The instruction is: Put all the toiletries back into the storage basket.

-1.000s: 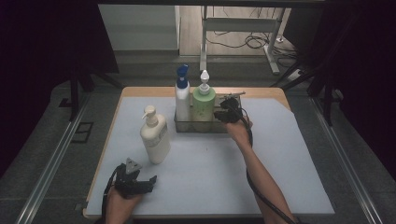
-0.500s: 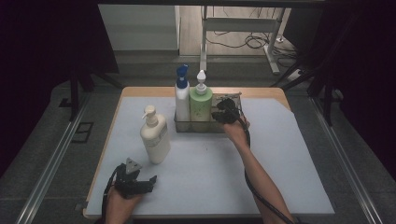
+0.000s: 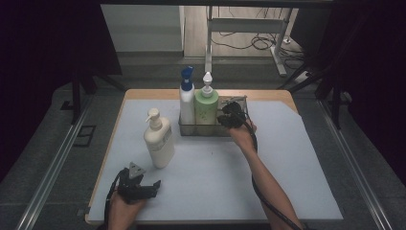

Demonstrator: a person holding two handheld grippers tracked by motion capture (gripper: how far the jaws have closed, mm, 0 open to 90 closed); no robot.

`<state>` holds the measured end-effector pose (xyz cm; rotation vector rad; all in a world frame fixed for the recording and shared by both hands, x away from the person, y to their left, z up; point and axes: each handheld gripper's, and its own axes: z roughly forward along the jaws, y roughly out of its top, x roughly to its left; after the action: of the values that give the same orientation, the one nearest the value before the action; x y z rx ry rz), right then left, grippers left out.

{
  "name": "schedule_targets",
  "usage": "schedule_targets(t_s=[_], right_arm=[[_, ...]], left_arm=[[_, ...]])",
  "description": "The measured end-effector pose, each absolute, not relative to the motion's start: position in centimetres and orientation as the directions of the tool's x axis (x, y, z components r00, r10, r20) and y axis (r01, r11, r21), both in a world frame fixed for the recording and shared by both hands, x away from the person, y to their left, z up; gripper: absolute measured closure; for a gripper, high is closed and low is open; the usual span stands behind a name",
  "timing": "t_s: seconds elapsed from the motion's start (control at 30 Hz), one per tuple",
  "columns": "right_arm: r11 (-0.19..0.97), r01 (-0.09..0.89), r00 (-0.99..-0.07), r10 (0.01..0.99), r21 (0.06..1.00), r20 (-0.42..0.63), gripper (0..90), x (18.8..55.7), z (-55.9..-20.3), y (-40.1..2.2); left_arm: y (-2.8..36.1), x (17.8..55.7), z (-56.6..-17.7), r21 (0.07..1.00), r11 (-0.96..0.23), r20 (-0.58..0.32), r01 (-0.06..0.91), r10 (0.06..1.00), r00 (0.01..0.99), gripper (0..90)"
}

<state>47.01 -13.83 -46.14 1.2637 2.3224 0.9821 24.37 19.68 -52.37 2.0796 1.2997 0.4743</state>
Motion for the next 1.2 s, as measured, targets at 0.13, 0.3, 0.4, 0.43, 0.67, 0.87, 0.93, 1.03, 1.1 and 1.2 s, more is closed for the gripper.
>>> schedule_targets(t_s=[0.13, 0.3, 0.4, 0.43, 0.67, 0.87, 0.93, 1.03, 1.1, 1.2], right_arm=[[0.381, 0.6, -0.565, 0.824, 0.703, 0.036, 78.5, 46.7, -45.9, -14.0], [0.385, 0.587, -0.578, 0.815, 0.712, 0.036, 74.7, 46.2, -45.3, -14.3], [0.394, 0.57, -0.59, 0.807, 0.721, 0.025, 71.1, 45.7, -44.9, -14.4], [0.395, 0.564, -0.594, 0.804, 0.725, 0.023, 69.8, 45.5, -44.7, -14.5], [0.42, 0.534, -0.627, 0.779, 0.734, 0.01, 55.5, 44.2, -43.7, -14.6], [0.446, 0.509, -0.654, 0.756, 0.736, -0.005, 42.8, 43.1, -43.4, -14.7], [0.452, 0.503, -0.661, 0.751, 0.737, -0.009, 39.5, 42.7, -43.2, -14.8], [0.473, 0.491, -0.673, 0.739, 0.732, -0.027, 33.8, 42.2, -43.0, -15.0], [0.477, 0.485, -0.681, 0.732, 0.733, -0.026, 29.8, 41.8, -42.9, -15.2], [0.486, 0.476, -0.694, 0.72, 0.733, -0.027, 25.6, 41.3, -42.7, -15.5]], left_arm=[[19.7, 24.4, -52.4, 0.678, -0.312, -0.028, 0.665, 0.894, 0.447, 12.0], [19.7, 24.4, -52.4, 0.678, -0.312, -0.028, 0.665, 0.894, 0.447, 12.0], [19.7, 24.4, -52.4, 0.678, -0.313, -0.027, 0.666, 0.894, 0.448, 12.0], [19.7, 24.4, -52.4, 0.678, -0.312, -0.027, 0.666, 0.894, 0.447, 12.0], [19.7, 24.4, -52.4, 0.678, -0.312, -0.027, 0.665, 0.894, 0.447, 12.0], [19.7, 24.4, -52.4, 0.678, -0.312, -0.027, 0.665, 0.894, 0.447, 12.0], [19.7, 24.4, -52.4, 0.679, -0.311, -0.028, 0.665, 0.894, 0.447, 12.0], [19.7, 24.4, -52.4, 0.679, -0.311, -0.028, 0.665, 0.894, 0.447, 12.0], [19.7, 24.4, -52.4, 0.679, -0.311, -0.028, 0.665, 0.894, 0.447, 12.0], [19.7, 24.4, -52.4, 0.678, -0.312, -0.028, 0.666, 0.894, 0.448, 12.0]])
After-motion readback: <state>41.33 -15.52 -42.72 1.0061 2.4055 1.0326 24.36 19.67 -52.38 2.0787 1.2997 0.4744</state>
